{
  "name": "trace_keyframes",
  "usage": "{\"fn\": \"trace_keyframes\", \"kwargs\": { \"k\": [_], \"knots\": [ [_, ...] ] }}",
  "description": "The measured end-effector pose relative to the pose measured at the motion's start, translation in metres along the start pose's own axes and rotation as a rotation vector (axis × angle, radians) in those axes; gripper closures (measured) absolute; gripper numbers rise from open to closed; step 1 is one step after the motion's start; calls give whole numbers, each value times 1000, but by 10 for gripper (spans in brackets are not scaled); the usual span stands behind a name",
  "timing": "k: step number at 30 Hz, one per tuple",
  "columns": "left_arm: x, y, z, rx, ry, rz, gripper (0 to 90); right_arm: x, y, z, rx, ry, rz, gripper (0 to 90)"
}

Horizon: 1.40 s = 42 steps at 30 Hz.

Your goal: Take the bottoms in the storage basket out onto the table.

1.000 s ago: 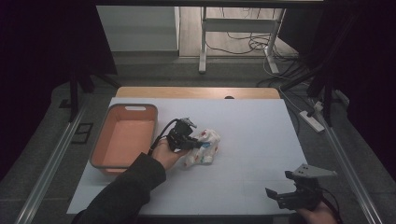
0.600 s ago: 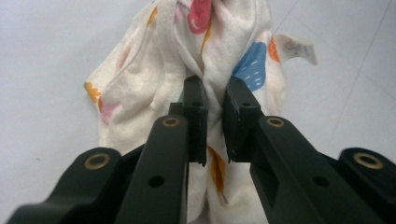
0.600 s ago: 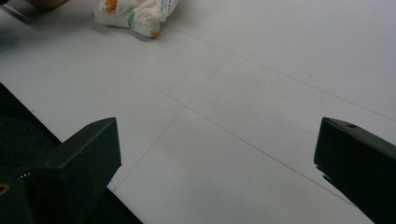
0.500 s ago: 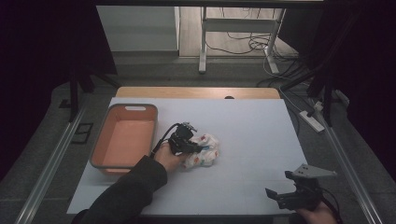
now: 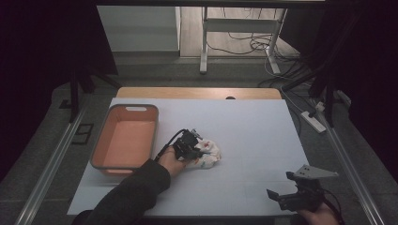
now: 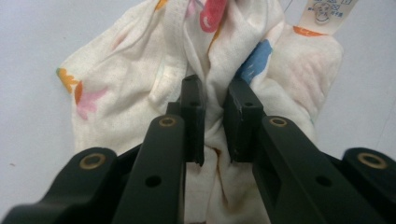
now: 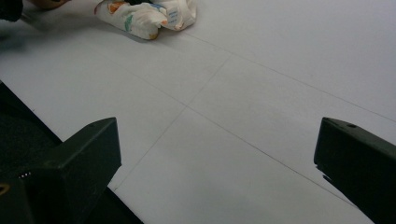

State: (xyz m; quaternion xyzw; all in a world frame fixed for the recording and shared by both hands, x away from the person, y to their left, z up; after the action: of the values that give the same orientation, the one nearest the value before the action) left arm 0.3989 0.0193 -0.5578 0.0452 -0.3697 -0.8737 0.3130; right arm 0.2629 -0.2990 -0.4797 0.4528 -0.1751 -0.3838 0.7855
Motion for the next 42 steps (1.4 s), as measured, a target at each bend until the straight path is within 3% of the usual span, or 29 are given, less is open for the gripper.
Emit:
{"fn": "trace_keyframes", "kwargs": {
  "k": [7, 21, 36, 42],
  "knots": [
    [0, 1, 0, 6, -20, 14, 695, 0, 0, 0, 0, 1, 0, 9],
    [1, 6, 8, 38, -7, 14, 446, 0, 0, 0, 3, 0, -1, 9],
    [2, 11, 16, 68, -24, 22, 238, 0, 0, 0, 4, 1, -2, 9],
    [5, 12, 19, 91, -64, 23, 112, 0, 0, 1, 5, 1, -2, 9]
  ]
}}
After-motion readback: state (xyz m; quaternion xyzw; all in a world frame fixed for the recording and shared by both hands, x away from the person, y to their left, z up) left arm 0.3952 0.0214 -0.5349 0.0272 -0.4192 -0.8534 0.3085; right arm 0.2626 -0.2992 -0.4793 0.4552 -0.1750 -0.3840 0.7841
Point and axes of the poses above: each handheld gripper's, and its own axes: z roughly backward along the jaws, y roughly out of its top, x roughly to its right, the point moved 5 cm from there along -z, roughly forward along the jaws, and after that the axes turned 10 degrees about x, right-handed, at the moved point
